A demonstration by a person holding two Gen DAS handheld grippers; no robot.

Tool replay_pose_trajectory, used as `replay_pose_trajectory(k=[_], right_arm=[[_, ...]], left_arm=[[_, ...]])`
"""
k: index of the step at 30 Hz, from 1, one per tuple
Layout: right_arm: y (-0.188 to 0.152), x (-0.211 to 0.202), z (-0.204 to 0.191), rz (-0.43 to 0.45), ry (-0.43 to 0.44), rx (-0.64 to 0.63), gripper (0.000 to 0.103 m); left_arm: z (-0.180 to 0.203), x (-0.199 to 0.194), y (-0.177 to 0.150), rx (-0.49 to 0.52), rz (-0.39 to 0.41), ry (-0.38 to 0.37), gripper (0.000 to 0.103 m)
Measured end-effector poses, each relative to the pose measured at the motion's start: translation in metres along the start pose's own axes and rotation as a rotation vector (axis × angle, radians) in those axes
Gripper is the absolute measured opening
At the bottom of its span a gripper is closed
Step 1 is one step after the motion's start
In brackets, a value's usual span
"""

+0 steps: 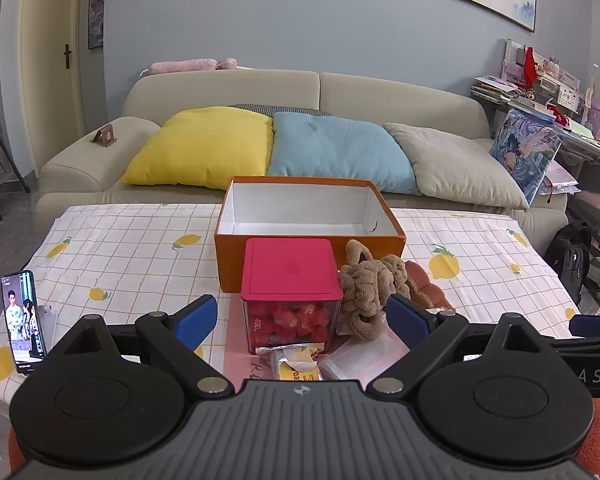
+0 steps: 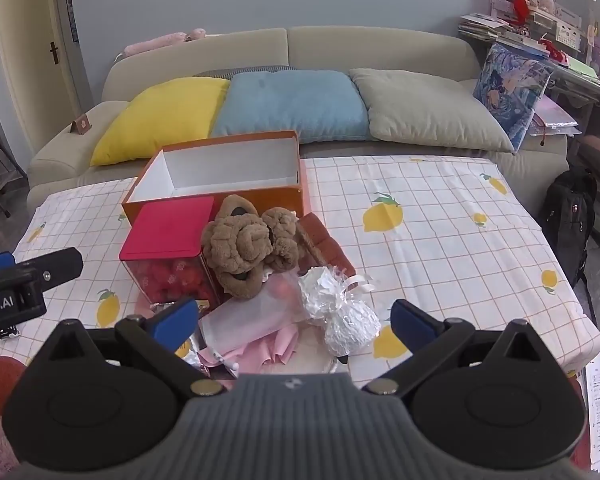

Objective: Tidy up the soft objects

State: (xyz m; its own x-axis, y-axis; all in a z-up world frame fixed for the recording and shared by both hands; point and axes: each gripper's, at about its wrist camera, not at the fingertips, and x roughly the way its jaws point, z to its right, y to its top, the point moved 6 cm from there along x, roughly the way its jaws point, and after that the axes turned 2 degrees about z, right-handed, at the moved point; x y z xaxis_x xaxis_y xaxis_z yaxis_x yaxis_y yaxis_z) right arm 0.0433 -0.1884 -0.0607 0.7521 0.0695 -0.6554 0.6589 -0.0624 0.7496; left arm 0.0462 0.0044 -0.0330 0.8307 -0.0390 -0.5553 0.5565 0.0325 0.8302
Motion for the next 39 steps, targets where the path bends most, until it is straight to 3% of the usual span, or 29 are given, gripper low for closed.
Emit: replay_pose_trajectory(k=[39], right_arm=[[-0.0013,0.0019,-0.0021,-0.025,0.000,-0.006,0.100]], left_arm=[[0.0039,0.0019,-0.0027,0.014,-0.012,0.000,0.103]])
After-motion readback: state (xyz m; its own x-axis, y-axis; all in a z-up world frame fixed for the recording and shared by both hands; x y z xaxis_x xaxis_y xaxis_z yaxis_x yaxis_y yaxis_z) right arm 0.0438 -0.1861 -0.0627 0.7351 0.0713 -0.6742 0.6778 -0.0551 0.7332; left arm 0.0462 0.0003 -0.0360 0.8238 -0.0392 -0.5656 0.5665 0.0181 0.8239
